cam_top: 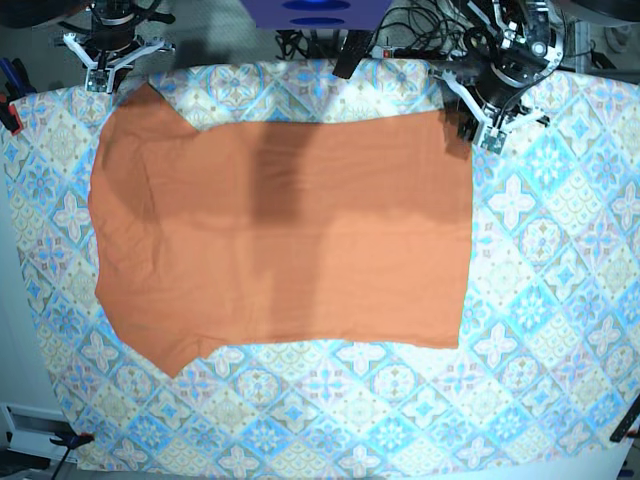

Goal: Fold the T-shirt properly
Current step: 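Move both grippers down to the shirt's shoulder corners near the collar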

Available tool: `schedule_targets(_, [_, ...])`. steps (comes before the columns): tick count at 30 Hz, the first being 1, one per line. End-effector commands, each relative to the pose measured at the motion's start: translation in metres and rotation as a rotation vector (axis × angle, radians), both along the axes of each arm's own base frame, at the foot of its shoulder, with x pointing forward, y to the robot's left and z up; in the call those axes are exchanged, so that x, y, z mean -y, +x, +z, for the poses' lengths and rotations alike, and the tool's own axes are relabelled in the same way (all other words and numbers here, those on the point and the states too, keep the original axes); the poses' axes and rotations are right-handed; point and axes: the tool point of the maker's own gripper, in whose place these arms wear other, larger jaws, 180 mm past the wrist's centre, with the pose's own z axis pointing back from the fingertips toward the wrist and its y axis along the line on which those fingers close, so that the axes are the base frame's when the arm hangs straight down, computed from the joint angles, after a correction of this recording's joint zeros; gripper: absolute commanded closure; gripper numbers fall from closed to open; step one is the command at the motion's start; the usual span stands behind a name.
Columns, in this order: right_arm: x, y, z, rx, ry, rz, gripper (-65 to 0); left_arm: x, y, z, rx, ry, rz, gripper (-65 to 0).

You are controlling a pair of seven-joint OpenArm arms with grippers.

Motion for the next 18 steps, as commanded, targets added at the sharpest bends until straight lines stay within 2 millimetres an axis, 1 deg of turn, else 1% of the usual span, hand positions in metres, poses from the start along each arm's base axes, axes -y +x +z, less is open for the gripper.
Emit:
schedule_targets(1, [0.005, 0.005, 0.008, 0.013, -0.023, 0.014, -1.5, -0.001, 0.003, 0.007, 0.011, 0.003, -0.022, -7.5])
schedule_targets(3, [0.007, 0.009, 0.007, 0.001, -0.025, 0.021, -4.6, -0.007, 0.001, 0.005, -0.019, 0.022, -0.033, -7.5])
schedule_targets(6, [0.006, 0.017, 0.009, 0.014, -0.025, 0.037, -10.8, -0.019, -0.002, 0.006, -0.035, 0.029, -0.003, -7.5])
schedule_targets(9, [0.006, 0.02, 0.01, 0.019, -0.027, 0.039, -20.1, -0.034, -0.004, 0.011, -0.024, 0.031, 0.028, -7.5])
schedule_targets(12, [0.006, 0.022, 0.012, 0.027, -0.029, 0.042, -28.7, -0.046, -0.011, 0.011, -0.051, 0.043, 0.042, -7.5])
schedule_targets(16, [0.005, 0.027, 0.013, 0.041, -0.023, 0.037, -37.6, -0.061, -0.023, 0.009, -0.119, 0.071, 0.05, -7.5])
schedule_targets(18, [0.005, 0.03, 0.013, 0.048, -0.021, 0.037, -40.6, -0.067, -0.025, 0.01, -0.129, 0.074, 0.065, -7.5])
